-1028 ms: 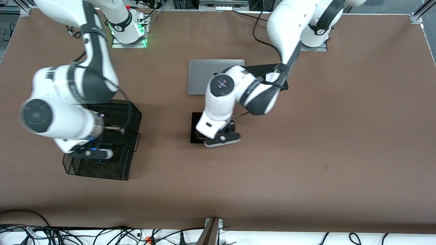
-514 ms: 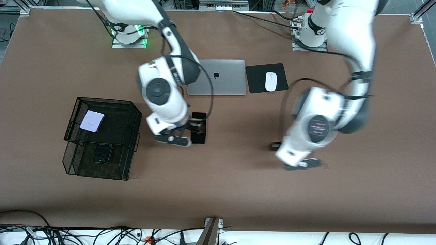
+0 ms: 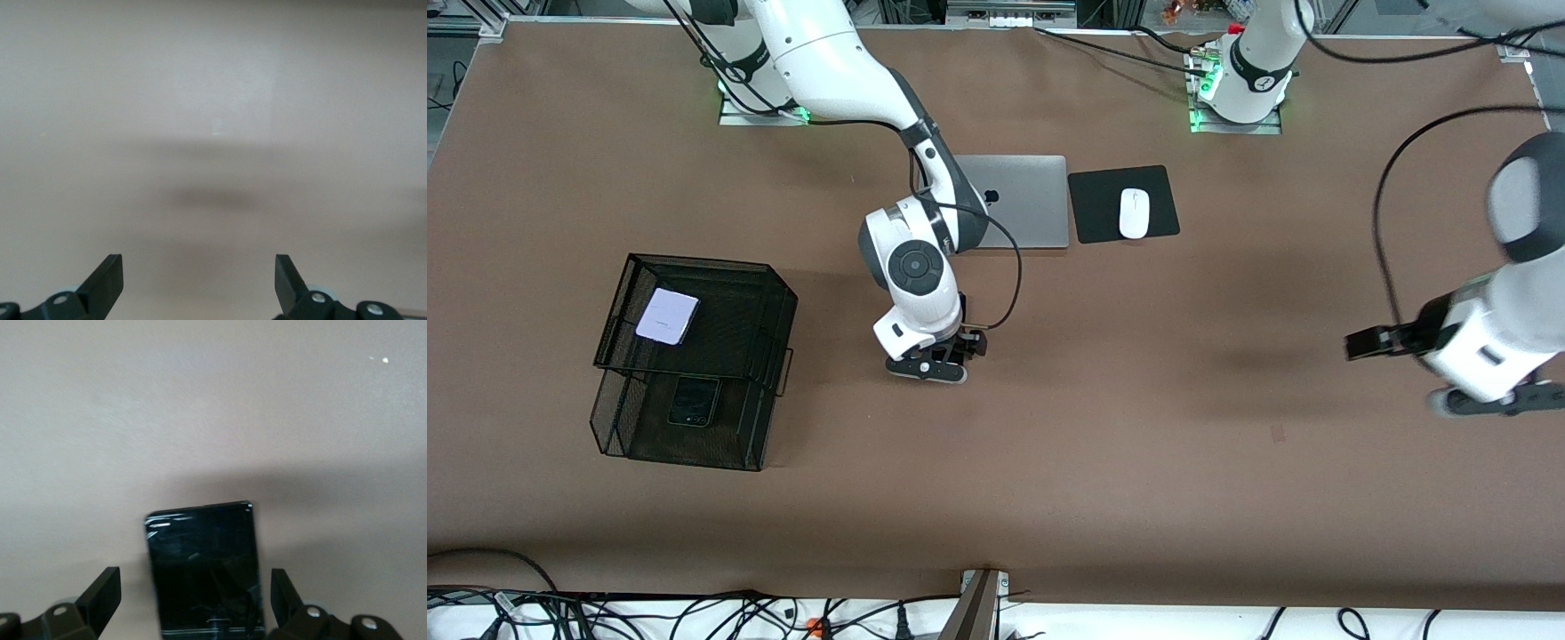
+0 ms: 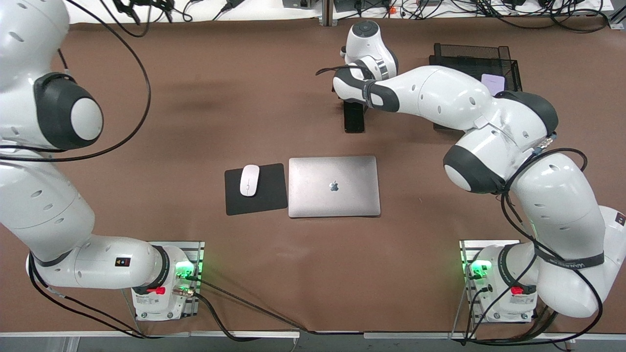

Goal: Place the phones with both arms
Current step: 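Grasp the tall phone with the right gripper while the left gripper withdraws, then carry the tall phone into the basket and open the right gripper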

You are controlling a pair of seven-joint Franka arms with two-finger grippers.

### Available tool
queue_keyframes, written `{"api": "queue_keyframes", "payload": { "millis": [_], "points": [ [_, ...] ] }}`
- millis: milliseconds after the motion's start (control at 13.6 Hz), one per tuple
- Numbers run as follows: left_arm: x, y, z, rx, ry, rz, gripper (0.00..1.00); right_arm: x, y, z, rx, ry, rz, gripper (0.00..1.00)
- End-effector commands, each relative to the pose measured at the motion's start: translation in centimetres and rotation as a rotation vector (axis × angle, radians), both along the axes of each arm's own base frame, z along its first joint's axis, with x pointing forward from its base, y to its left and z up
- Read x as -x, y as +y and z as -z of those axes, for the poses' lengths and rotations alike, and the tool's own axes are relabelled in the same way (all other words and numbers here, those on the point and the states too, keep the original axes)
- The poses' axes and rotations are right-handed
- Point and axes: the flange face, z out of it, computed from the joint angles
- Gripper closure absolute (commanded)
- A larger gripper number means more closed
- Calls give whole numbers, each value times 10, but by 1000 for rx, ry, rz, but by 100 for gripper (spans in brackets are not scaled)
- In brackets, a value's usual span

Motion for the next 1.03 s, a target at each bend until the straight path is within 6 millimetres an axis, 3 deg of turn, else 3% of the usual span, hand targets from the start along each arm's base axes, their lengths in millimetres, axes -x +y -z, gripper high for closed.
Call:
{"api": "queue_keyframes", "payload": {
  "millis": [0, 73, 367, 661, 735, 882, 955],
  "points": [
    [25, 13, -33, 22, -5, 3, 0, 9, -1, -3, -14, 8, -29, 1],
    [32, 21, -46, 27, -16, -8, 0, 14, 4, 0, -12, 11, -36, 1],
    [75, 12, -93, 36, -6, 67, 0, 27, 3, 14, 10, 37, -54, 1],
    [108, -10, -112, 33, 38, 130, 0, 30, -3, 23, 20, 39, -103, 1],
    [117, -11, -114, 30, 41, 133, 0, 30, -2, 24, 20, 37, -104, 12],
    [129, -16, -118, 30, 43, 142, 0, 33, 2, 22, 17, 37, -107, 76],
    [132, -14, -120, 31, 46, 139, 0, 32, 2, 19, 13, 35, -92, 98]
  ]
}}
